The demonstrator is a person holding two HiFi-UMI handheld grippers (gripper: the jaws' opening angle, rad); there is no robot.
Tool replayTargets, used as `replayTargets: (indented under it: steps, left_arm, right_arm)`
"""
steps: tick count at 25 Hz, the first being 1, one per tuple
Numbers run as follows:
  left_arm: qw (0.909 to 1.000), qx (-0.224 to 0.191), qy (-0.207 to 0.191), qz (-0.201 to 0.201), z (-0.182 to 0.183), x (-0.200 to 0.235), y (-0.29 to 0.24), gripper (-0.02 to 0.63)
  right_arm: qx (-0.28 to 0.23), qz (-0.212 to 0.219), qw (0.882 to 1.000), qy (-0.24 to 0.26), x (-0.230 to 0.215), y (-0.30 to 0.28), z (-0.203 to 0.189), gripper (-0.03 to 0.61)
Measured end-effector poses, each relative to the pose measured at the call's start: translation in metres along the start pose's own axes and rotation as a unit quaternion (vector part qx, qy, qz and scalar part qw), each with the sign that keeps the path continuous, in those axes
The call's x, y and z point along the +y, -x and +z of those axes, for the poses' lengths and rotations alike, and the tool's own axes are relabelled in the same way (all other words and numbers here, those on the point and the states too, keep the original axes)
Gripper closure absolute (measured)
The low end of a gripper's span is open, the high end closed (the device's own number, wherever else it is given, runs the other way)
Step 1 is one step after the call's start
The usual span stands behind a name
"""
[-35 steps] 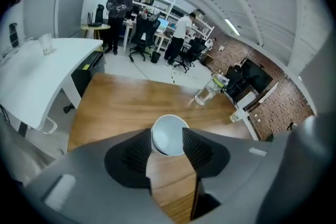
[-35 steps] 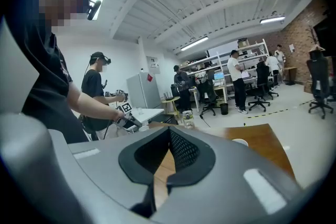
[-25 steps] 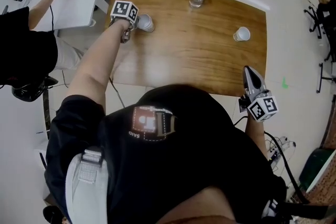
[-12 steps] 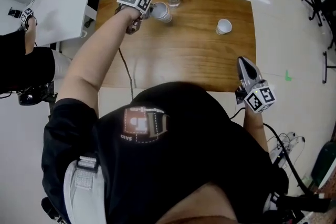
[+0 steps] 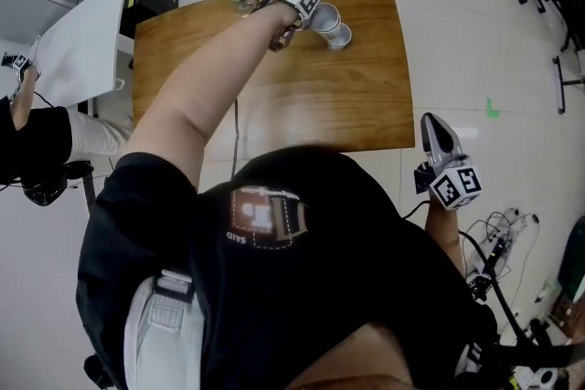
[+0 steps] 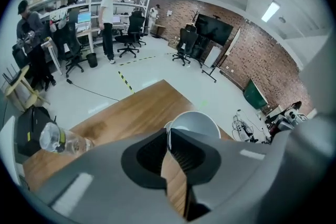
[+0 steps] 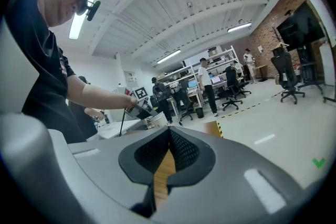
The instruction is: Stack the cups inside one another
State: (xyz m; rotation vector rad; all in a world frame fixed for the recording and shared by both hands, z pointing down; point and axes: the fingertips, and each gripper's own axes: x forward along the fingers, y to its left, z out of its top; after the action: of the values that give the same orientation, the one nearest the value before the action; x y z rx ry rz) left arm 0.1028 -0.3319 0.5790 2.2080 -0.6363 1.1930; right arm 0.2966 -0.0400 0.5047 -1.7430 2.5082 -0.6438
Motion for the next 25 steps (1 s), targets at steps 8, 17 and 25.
replayTargets:
  steps: [8, 17, 25]
  left_arm:
    - [0.9969, 0.053, -0.028, 0.051, 0.007, -0.008, -0.058, 0.568]
    - [0.9892, -0.136, 0.052, 0.005, 0.025, -0.017, 0.034, 0.44]
    - [0.9047, -0.411, 0.111, 0.003, -0.101, 0.025, 0.268, 0.543]
  right_arm:
    - [-0.007, -0.053, 0.998, -0.028, -0.042, 0.056, -0.01, 0.564]
    - [-0.025, 0.008, 1.0, -0.001, -0.039, 0.02, 0.012, 0.563]
    - [-0.006, 0.127, 0.991, 0.044, 0.061, -0.078, 0.054, 0.563]
